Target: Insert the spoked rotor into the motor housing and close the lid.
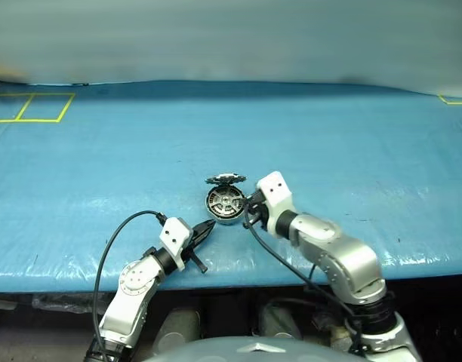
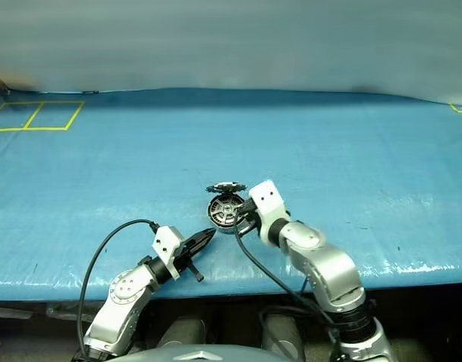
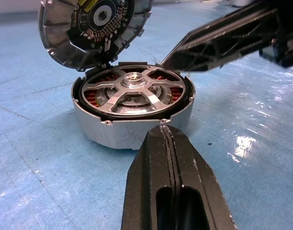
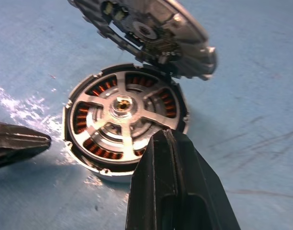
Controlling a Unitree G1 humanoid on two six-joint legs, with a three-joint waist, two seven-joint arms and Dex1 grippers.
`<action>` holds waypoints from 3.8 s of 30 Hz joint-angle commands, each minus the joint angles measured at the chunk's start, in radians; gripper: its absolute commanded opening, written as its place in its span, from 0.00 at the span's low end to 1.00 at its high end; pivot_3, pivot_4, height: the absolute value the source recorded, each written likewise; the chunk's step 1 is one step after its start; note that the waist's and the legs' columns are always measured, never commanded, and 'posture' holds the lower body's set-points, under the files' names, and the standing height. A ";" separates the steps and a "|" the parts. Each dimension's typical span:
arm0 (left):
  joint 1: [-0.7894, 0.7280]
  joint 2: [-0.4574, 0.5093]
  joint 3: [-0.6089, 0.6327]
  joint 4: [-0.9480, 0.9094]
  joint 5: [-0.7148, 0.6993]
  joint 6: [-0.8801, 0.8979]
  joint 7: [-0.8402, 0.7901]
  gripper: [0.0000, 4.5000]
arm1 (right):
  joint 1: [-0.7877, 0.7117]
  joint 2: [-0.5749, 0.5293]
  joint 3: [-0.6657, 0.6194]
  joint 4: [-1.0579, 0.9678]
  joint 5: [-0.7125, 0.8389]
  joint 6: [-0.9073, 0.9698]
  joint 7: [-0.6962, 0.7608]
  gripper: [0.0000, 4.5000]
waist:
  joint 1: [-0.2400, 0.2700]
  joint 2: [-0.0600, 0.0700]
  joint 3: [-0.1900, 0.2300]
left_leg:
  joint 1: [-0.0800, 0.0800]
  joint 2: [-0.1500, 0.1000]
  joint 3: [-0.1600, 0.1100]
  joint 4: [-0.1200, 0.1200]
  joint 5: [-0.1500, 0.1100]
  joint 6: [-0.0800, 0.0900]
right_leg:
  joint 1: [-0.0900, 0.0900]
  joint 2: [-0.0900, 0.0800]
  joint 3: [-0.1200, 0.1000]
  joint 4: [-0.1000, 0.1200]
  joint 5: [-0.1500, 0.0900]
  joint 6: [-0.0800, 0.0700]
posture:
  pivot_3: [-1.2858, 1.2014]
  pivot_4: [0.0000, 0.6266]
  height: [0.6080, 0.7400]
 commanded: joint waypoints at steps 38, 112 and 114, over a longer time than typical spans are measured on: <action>0.018 -0.016 -0.020 -0.021 -0.013 0.007 -0.009 0.00 | -0.194 0.191 -0.091 0.426 0.284 0.020 0.262 0.00 | -0.005 0.001 0.008 | -0.002 -0.002 0.001 -0.001 -0.001 0.001 | -0.003 -0.008 0.000 0.001 0.000 0.000 | 0.52 0.24 1.00; 0.014 -0.021 -0.026 -0.001 -0.009 -0.009 -0.009 0.00 | -0.100 0.017 0.149 0.465 -0.216 -0.744 0.408 0.01 | 0.006 -0.002 0.011 | 0.000 0.000 0.001 0.003 0.001 -0.002 | -0.001 -0.001 0.001 0.001 0.001 0.001 | 0.52 0.24 1.00; 0.014 -0.021 -0.026 -0.001 -0.009 -0.011 -0.010 0.00 | -0.099 0.021 0.145 0.461 -0.214 -0.736 0.404 0.01 | 0.005 -0.002 0.011 | 0.000 0.000 0.001 0.002 0.001 -0.002 | 0.000 0.000 0.001 0.001 0.001 0.001 | 0.52 0.24 1.00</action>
